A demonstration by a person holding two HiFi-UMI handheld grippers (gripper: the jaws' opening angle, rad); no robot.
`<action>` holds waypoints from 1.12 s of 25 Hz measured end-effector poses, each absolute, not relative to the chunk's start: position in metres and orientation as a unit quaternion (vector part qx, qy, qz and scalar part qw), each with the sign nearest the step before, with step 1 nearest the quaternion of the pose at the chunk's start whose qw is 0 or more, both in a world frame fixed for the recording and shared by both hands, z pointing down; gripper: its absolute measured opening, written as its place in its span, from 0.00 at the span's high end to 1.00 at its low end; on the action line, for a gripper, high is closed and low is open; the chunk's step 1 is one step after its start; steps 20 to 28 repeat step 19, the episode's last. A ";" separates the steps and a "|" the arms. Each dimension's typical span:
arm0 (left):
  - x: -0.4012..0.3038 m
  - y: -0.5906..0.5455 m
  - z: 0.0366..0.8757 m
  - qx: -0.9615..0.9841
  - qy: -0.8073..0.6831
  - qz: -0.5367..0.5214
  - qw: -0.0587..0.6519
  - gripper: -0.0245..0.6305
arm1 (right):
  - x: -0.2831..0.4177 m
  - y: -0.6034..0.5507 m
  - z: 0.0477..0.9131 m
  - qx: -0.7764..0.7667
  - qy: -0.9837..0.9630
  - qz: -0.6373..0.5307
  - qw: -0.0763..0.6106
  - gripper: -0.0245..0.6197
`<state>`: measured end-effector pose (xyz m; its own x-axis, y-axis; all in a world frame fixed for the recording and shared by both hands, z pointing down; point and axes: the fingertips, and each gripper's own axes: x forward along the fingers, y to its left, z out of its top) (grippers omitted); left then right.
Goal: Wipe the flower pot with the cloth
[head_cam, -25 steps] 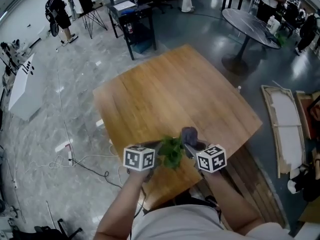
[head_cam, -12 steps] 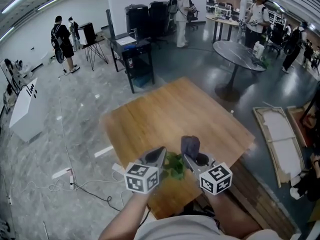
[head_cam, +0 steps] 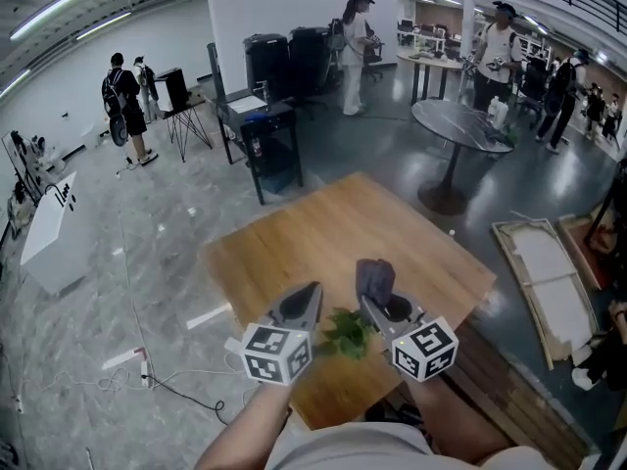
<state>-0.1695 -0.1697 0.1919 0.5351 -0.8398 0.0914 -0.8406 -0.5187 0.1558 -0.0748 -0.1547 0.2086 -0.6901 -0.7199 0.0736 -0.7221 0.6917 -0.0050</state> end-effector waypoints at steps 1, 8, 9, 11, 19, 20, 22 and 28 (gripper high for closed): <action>-0.171 -0.169 0.190 0.871 -0.483 0.001 0.089 0.95 | -0.076 -0.154 0.207 0.394 -0.919 0.014 0.034 0.86; -0.176 -0.167 0.189 0.873 -0.478 -0.004 0.099 0.95 | -0.078 -0.153 0.202 0.401 -0.915 0.012 0.029 0.86; -0.175 -0.166 0.189 0.873 -0.477 -0.005 0.101 0.95 | -0.076 -0.152 0.203 0.402 -0.915 0.014 0.029 0.86; -0.173 -0.163 0.190 0.873 -0.476 -0.006 0.101 0.95 | -0.072 -0.151 0.205 0.405 -0.914 0.015 0.027 0.86; -0.171 -0.157 0.188 0.874 -0.475 -0.010 0.101 0.95 | -0.067 -0.141 0.197 0.409 -0.912 0.008 0.024 0.86; -0.171 -0.157 0.188 0.874 -0.475 -0.010 0.101 0.95 | -0.067 -0.141 0.197 0.409 -0.912 0.008 0.024 0.86; -0.171 -0.157 0.188 0.874 -0.475 -0.010 0.101 0.95 | -0.067 -0.141 0.197 0.409 -0.912 0.008 0.024 0.86; -0.171 -0.157 0.188 0.874 -0.475 -0.010 0.101 0.95 | -0.067 -0.141 0.197 0.409 -0.912 0.008 0.024 0.86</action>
